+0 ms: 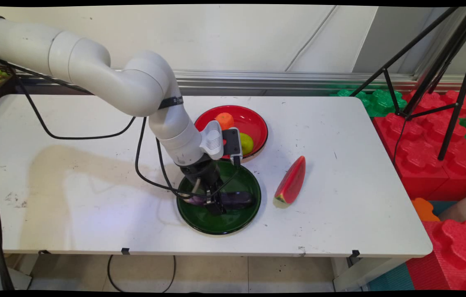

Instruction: Pick up the eggplant from the green plate, then place the picked object on the table

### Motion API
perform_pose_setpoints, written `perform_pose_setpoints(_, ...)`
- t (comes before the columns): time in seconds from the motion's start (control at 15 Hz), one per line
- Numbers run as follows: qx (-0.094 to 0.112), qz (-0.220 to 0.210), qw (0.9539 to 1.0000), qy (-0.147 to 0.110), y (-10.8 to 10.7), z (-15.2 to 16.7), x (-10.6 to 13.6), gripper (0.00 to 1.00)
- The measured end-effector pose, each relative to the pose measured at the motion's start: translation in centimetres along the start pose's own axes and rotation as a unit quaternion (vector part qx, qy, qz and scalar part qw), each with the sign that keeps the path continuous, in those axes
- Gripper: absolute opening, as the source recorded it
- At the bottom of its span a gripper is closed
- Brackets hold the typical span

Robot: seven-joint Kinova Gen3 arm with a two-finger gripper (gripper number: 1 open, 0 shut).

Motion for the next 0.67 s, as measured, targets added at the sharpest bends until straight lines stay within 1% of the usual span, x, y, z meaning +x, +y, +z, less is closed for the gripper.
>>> perform_pose_setpoints(0.07,0.000,0.002,1.0000,0.002,0.0,0.1,0.0,0.00)
perform_pose_setpoints(0.33,0.003,0.011,0.9998,0.014,-0.2,0.1,0.0,0.00)
perform_pose_setpoints(0.67,0.008,0.023,0.9992,0.030,-0.4,-1.5,0.1,0.00)
